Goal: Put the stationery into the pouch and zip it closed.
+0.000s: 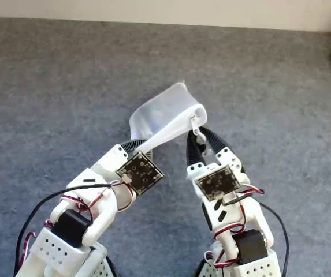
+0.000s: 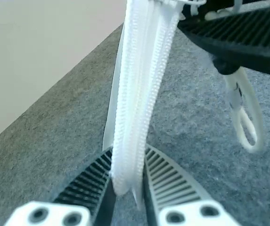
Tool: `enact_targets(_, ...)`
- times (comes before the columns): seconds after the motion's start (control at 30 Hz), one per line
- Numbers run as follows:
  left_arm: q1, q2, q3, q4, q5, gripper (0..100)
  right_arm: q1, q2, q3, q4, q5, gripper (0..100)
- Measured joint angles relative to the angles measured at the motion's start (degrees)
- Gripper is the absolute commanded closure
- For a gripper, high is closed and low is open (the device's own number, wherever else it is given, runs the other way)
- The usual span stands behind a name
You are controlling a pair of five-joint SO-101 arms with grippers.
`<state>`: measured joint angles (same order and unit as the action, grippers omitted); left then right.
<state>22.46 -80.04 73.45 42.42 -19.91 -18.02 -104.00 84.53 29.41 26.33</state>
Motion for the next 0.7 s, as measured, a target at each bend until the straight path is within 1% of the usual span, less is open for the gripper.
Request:
enact_targets(0.17, 0.0, 0.0, 0.0, 0.0, 0.0, 99, 4.2, 0.0, 0.0, 0.0, 0.4, 99.3)
enact_targets(0.3, 0.0, 0.0, 0.0, 0.0, 0.0, 99, 6.1, 0.0, 0.0, 0.0, 0.5, 99.3)
enact_targets(0.5, 0.1, 0.0, 0.0, 0.0, 0.0, 99, 10.5, 0.1, 0.2, -3.7, 0.6, 99.3)
enact_targets(0.7, 0.2, 0.0, -0.1, 0.0, 0.0, 99, 13.5, 0.1, 0.2, -4.0, 0.7, 99.3)
